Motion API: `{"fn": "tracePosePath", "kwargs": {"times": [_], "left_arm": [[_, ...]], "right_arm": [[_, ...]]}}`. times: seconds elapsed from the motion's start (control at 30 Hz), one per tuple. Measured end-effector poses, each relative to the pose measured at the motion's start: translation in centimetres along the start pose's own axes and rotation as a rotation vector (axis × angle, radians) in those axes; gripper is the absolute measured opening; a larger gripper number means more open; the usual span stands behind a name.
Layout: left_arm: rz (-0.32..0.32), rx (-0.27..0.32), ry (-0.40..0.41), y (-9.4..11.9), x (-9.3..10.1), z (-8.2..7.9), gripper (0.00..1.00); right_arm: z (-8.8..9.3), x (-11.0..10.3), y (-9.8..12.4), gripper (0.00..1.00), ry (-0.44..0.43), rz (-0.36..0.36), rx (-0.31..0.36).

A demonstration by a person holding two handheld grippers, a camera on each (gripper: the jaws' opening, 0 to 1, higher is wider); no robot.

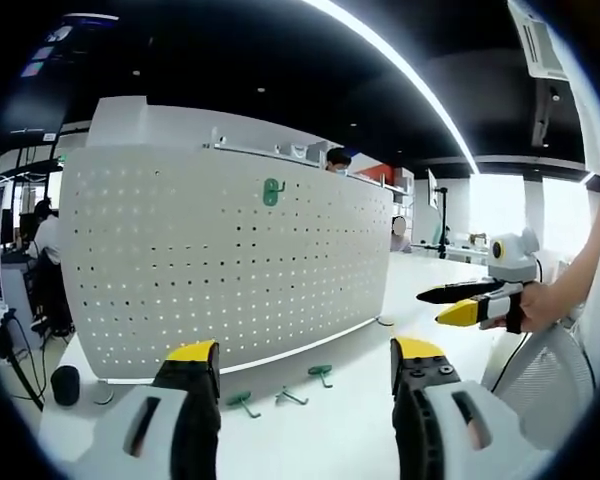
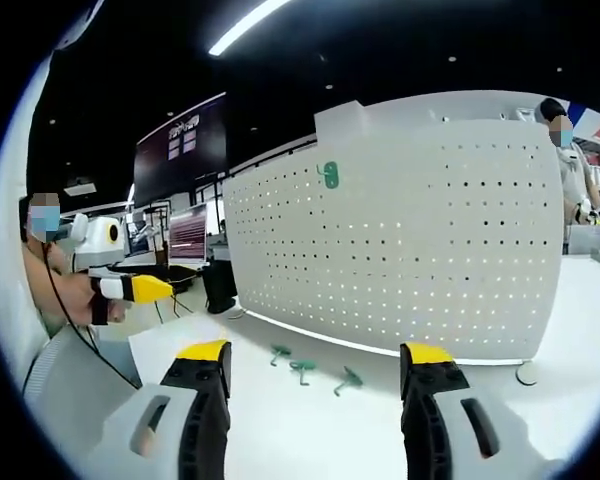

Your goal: Insert the hook assembly into the mounting plate slot until the hook locks in place.

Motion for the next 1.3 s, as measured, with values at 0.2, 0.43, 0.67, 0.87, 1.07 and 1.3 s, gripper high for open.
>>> {"fn": "tracePosePath", "kwargs": {"times": [0.2, 0.43, 0.67, 0.87, 1.07, 1.3], "left_arm": [[0.011, -0.015, -0.01, -0.1, -0.3, 0.3, 0.71], [0.014, -0.057, -0.022, -0.2, -1.0, 0.2, 0.71], [0.05, -0.118, -0.053, -0.5, -1.3, 0.5, 0.71], [0.096, -0.181, -0.068, -0.7, -1.4, 1.1, 0.72], [0.11, -0.211, -0.089, -1.0, -1.9, 1.2, 0.71], [0.147, -0.268, -0.126, -1.6, -2.3, 1.6, 0.71]], "right_arm": [[0.1, 0.1, 0.0, 0.67, -0.005, -0.001, -0.004], [0.0, 0.2, 0.1, 0.66, -0.001, 0.005, -0.006], [0.0, 0.2, 0.1, 0.65, -0.004, 0.006, -0.005], [0.0, 0.2, 0.1, 0.65, -0.001, 0.004, -0.008], [0.1, 0.3, 0.0, 0.63, 0.007, 0.005, -0.02], [0.0, 0.3, 0.0, 0.63, 0.005, 0.006, -0.011]]}}
Point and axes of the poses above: the point that each gripper's makers call its tool centre point, and the gripper's own axes: y roughly backward along the fingers, x roughly to its right, z roughly out of its underside, the point moved 5 cm from there along y, roughly backward along the fingers, and after that the axes turned 3 degrees about -x, right-handed, at the moved point
